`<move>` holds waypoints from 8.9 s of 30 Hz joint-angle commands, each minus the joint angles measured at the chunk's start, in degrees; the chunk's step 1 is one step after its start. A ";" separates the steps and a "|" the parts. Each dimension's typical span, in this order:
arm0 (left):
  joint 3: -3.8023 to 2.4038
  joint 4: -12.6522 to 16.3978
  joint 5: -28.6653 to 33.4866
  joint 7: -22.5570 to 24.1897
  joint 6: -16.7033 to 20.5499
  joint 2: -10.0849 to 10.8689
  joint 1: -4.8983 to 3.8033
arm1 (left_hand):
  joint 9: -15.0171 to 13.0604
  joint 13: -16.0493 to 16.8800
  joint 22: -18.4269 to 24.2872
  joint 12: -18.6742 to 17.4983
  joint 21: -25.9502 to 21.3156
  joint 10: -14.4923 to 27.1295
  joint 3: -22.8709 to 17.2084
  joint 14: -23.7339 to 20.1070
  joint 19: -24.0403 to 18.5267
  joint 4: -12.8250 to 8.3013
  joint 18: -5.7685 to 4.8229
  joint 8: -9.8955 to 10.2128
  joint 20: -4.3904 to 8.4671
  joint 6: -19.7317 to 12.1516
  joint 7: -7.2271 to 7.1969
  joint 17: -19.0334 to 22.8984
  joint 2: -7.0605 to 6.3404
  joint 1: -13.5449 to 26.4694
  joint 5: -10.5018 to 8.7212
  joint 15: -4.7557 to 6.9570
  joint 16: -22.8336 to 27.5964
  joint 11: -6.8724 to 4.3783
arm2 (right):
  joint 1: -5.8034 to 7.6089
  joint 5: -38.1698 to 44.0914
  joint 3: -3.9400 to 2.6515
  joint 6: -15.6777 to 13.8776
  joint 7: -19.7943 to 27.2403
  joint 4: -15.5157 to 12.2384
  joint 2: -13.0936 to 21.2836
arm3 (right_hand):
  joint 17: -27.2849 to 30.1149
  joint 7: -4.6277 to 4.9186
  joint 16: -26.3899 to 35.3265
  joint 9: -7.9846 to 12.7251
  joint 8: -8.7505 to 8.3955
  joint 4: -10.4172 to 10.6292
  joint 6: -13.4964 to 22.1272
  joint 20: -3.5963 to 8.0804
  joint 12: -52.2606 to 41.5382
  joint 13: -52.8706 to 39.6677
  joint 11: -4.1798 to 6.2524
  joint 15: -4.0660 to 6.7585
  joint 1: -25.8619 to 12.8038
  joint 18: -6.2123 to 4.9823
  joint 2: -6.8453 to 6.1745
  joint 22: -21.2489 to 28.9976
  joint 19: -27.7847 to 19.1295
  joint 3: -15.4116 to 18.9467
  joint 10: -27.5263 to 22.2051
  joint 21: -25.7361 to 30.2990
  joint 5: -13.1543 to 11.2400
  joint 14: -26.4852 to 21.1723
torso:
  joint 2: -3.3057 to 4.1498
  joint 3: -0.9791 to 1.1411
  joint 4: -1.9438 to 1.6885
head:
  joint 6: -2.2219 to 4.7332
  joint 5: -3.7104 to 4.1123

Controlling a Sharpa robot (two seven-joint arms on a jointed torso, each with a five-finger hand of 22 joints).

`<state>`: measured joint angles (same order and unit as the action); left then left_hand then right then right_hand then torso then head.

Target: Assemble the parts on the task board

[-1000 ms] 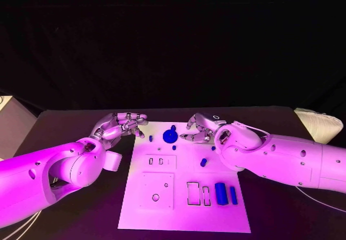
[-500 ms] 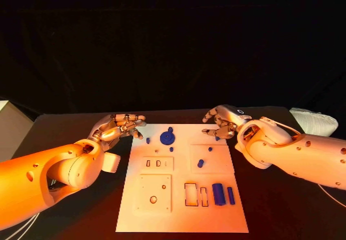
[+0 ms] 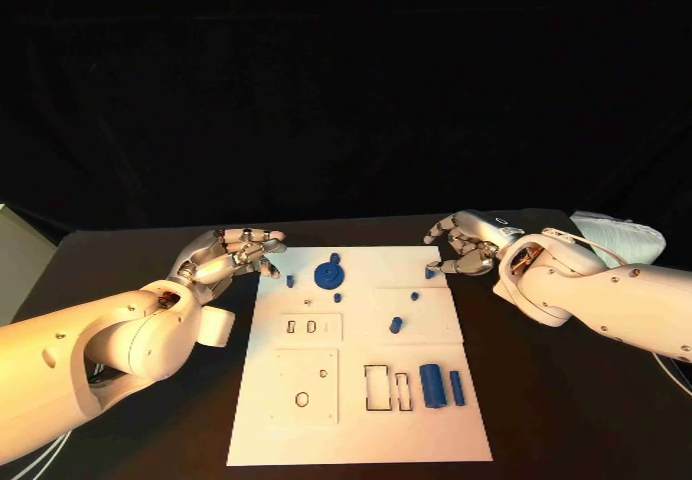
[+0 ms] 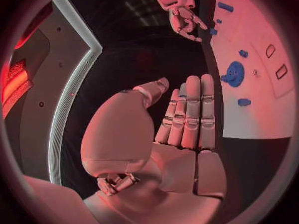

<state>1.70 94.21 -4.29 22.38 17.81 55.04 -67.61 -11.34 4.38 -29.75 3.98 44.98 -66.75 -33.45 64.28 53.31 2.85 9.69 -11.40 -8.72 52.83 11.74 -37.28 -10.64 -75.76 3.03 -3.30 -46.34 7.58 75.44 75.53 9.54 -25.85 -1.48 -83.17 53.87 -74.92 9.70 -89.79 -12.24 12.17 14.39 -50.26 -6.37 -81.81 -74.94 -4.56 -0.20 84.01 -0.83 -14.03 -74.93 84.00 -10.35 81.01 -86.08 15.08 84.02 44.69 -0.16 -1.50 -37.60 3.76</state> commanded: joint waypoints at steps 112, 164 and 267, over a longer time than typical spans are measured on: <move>0.01 -3.58 0.00 -0.13 -0.66 -2.19 -0.04 | -0.20 0.13 -0.48 -0.02 0.72 0.22 -0.45 -0.67 -0.95 -0.32 0.70 0.15 -0.17 -0.49 0.01 0.31 0.23 0.54 0.07 -0.03 -0.38 0.05 | -3.58 7.01 0.30 -3.55 -22.69 -11.57 -15.30 | -15.08 -3.95 -0.21 -2.47 8.96 1.07 -8.58 2.60 -5.03 -11.62 3.16 2.56 -3.41 0.83 4.26 -15.07 6.00 -10.61 5.98 -3.92 -4.48 5.98 | -2.32 -1.82 0.34 | -3.21 -2.72; 0.06 -4.22 -0.08 -0.60 -1.47 -2.79 -0.01 | -0.24 0.14 -0.58 0.01 0.84 0.18 -0.52 -0.68 -1.03 -0.37 0.72 0.12 -0.18 -0.44 -0.01 0.35 0.28 0.52 0.08 -0.02 -0.44 0.03 | -10.31 21.97 0.73 -3.48 -28.36 -7.77 -22.84 | -15.08 -4.08 -0.21 -2.64 9.76 0.98 -7.99 2.81 -4.59 -11.26 3.34 2.77 -4.95 0.83 2.76 -15.07 6.00 -10.81 5.66 -3.92 -3.22 5.98 | -2.22 -1.82 0.31 | -5.49 -3.76; 2.56 -18.07 -56.70 -52.42 -36.51 -20.35 -7.55 | -23.54 41.30 -25.32 54.78 25.97 1.78 9.48 20.81 14.13 13.78 -2.36 -26.03 4.69 -4.79 -6.21 -38.09 1.00 15.53 0.08 5.43 -35.93 -6.19 | 1.94 -30.86 -0.26 -7.78 3.42 -4.07 -6.39 | -10.51 0.00 2.30 0.55 7.51 1.99 2.69 0.13 5.10 -0.52 -0.27 -0.26 -0.95 -2.05 2.53 -7.76 0.51 -1.49 -5.54 8.98 5.38 4.57 | -6.29 -0.32 0.64 | -7.40 -6.20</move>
<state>4.24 76.38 -58.83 -28.84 -16.19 35.07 -75.01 -34.79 45.74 -55.07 59.02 71.16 -65.40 -24.35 84.03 67.76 16.64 7.89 -37.53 -3.88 48.27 5.59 -74.94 -9.66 -60.90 3.15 1.95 -82.49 1.33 77.34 45.04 9.31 -34.71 1.68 -87.31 47.55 -74.91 9.78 -87.77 -11.73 19.95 16.43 -47.93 -5.97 -76.93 -74.91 -4.88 -0.10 83.39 -1.72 -11.03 -74.90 84.01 -11.48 76.01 -77.49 20.10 83.91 38.30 -0.49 -0.96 -44.86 -2.47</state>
